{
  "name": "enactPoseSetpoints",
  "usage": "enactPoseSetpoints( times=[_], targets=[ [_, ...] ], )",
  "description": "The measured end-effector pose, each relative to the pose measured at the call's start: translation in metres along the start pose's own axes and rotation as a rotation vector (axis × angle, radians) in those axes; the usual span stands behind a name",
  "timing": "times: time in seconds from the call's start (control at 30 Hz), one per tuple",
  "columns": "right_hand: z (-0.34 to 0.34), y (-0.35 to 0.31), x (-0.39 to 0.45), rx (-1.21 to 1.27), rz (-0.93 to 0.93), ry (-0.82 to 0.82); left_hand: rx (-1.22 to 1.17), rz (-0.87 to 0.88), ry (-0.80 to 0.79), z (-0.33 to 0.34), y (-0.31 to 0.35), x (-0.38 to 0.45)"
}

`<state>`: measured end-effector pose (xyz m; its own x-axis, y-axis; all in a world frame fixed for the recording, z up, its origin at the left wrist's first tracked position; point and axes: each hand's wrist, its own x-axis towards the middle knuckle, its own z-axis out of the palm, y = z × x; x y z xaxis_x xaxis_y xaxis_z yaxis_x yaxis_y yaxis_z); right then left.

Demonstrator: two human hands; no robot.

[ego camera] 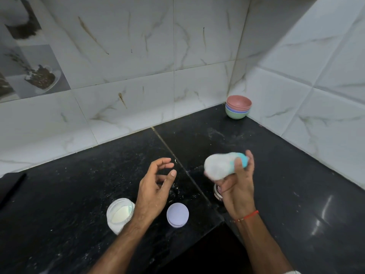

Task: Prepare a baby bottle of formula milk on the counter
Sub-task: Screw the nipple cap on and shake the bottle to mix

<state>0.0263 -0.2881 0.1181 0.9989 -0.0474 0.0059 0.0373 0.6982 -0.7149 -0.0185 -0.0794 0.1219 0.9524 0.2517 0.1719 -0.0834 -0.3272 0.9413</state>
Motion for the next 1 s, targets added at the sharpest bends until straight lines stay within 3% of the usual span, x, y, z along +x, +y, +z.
enactPoseSetpoints(
  times=[0.13, 0.17, 0.27, 0.33, 0.5, 0.53, 0.67, 0.7, 0.83, 1.0],
  targets=[
    [-0.005, 0.002, -0.009, -0.499, 0.106, -0.372, 0.010, 0.002, -0.009, 0.002, 0.000, 0.000],
    [-0.004, 0.000, -0.009, -0.448, 0.073, -0.349, 0.007, 0.001, -0.008, 0.002, 0.000, 0.000],
    [-0.001, -0.004, 0.002, -0.066, -0.031, -0.042, 0.000, 0.000, 0.000, 0.001, 0.000, -0.001],
    [-0.001, -0.003, 0.004, 0.011, -0.044, 0.018, 0.005, 0.001, 0.001, 0.000, 0.001, -0.003],
    [-0.001, 0.000, -0.011, -0.509, 0.116, -0.474, 0.014, 0.003, 0.002, 0.002, 0.000, -0.002],
    [0.000, -0.001, -0.011, -0.460, 0.086, -0.436, 0.012, 0.005, 0.003, 0.002, 0.001, -0.002],
    [-0.002, -0.003, 0.004, -0.007, 0.003, -0.003, 0.006, 0.004, 0.021, 0.002, 0.000, -0.003],
    [-0.004, -0.002, 0.004, 0.002, 0.028, 0.003, 0.007, 0.004, 0.021, 0.002, -0.001, -0.003],
    [-0.006, 0.000, -0.002, -0.257, 0.129, -0.237, 0.011, 0.006, 0.012, 0.003, -0.001, -0.003],
    [-0.009, -0.006, 0.007, 0.039, -0.009, 0.033, -0.004, -0.001, 0.020, 0.004, -0.002, -0.001]
  ],
)
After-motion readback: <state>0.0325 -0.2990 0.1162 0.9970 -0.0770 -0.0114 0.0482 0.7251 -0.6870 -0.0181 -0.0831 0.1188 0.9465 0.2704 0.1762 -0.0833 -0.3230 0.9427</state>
